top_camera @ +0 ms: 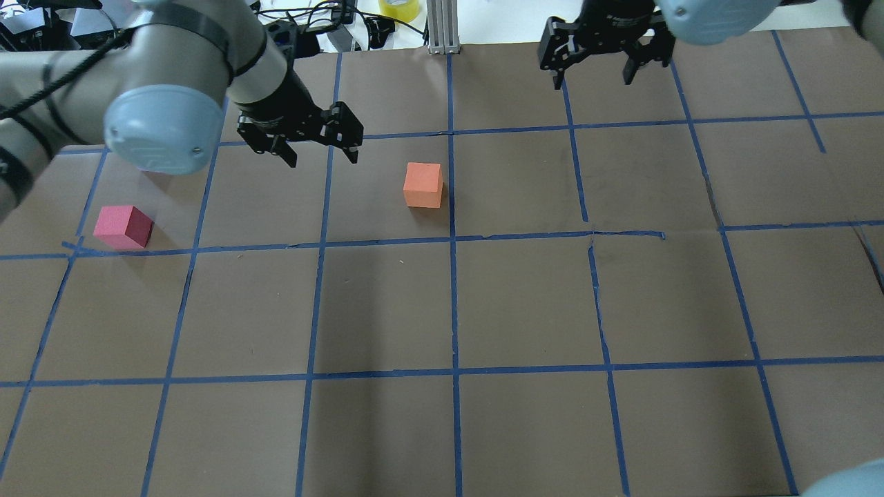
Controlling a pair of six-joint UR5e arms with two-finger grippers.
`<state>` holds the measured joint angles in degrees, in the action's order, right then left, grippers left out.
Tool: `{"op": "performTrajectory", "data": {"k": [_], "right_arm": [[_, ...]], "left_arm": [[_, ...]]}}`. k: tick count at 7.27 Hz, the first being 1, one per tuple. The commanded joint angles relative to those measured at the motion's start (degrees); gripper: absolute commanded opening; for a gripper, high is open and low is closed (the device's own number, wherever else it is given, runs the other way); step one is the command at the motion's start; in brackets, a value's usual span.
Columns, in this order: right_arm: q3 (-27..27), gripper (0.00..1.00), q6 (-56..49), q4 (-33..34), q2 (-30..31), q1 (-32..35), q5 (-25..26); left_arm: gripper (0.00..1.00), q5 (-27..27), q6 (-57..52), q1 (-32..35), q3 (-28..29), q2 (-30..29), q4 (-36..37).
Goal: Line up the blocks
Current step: 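Release the orange cube and raise the right gripper while the left arm reaches over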
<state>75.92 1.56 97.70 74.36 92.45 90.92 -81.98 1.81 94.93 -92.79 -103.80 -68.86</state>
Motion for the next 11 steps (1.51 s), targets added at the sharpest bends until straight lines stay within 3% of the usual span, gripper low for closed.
{"op": "performTrajectory", "data": {"k": [1, 3, 5, 8, 10, 11], "right_arm": [[0.8, 1.0, -0.95, -0.32, 0.87, -2.28, 0.57], [6.23, 1.0, -0.07, -1.02, 5.59, -2.19, 3.55], [13.17, 1.0, -0.85, -0.59, 9.57, -2.19, 3.47], [13.38, 1.0, -0.77, -0.76, 11.42, -2.19, 2.5], [13.47, 1.0, -0.25, -0.14, 12.04, -2.1, 1.98], [13.03, 1.0, -0.24, -0.41, 12.3, -2.1, -1.07]], "left_arm": [[1.0, 0.33, 3.72, 3.24, 0.24, -8.66, 11.06], [1.0, -0.19, 6.77, 6.21, 3.03, -16.04, 18.55], [1.0, -0.19, 8.74, 7.2, 6.56, -21.42, 19.28], [1.0, -0.19, 7.86, 7.46, 6.66, -25.47, 22.8], [0.56, -3.42, 6.9, 7.46, 7.26, -24.7, 24.02], [0.14, -7.45, 4.8, 7.46, 7.19, -24.61, 26.38]]}}
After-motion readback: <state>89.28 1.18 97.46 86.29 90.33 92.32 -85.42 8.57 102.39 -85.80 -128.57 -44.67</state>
